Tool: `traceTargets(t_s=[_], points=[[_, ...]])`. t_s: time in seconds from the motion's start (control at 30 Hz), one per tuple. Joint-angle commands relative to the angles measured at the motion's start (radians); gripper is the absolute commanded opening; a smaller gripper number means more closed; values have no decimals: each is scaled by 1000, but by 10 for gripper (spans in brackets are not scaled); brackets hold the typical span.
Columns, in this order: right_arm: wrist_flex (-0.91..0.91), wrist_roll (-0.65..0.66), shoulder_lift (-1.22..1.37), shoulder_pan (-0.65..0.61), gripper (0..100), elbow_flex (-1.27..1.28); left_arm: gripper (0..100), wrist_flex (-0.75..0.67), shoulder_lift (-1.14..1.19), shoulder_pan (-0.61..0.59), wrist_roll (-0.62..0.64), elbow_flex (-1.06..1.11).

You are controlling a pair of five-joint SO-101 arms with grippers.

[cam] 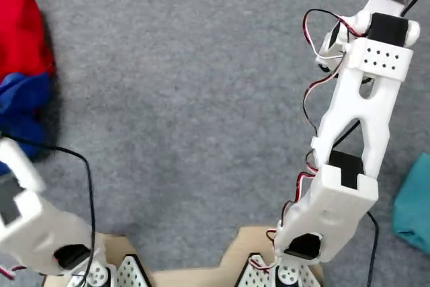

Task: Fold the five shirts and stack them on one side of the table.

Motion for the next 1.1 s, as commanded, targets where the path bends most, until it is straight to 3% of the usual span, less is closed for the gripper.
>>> traceTargets(t_s=[0.0, 0.27, 0.37, 0.43, 0.5, 0.63, 0.9, 1.07], points=[[11, -11, -84, -7, 82, 2, 19, 11, -228, 183, 64, 40], [11, -11, -84, 24, 82, 2, 19, 9, -386, 764, 232, 51], [11, -5, -82, 81, 82, 4, 19, 9, -384, 911, 259, 60], [12, -3, -82, 117, 83, 5, 19, 9, -384, 947, 253, 61], [12, -2, -82, 140, 83, 25, 19, 9, -386, 922, 253, 55], [11, -2, -82, 142, 84, 127, 22, 9, -384, 694, 242, 77], [-20, -2, -82, 73, 84, 292, 133, 8, -384, 272, -23, 347], [-18, -2, -82, 15, 84, 318, 136, -107, -384, 92, -94, 537]])
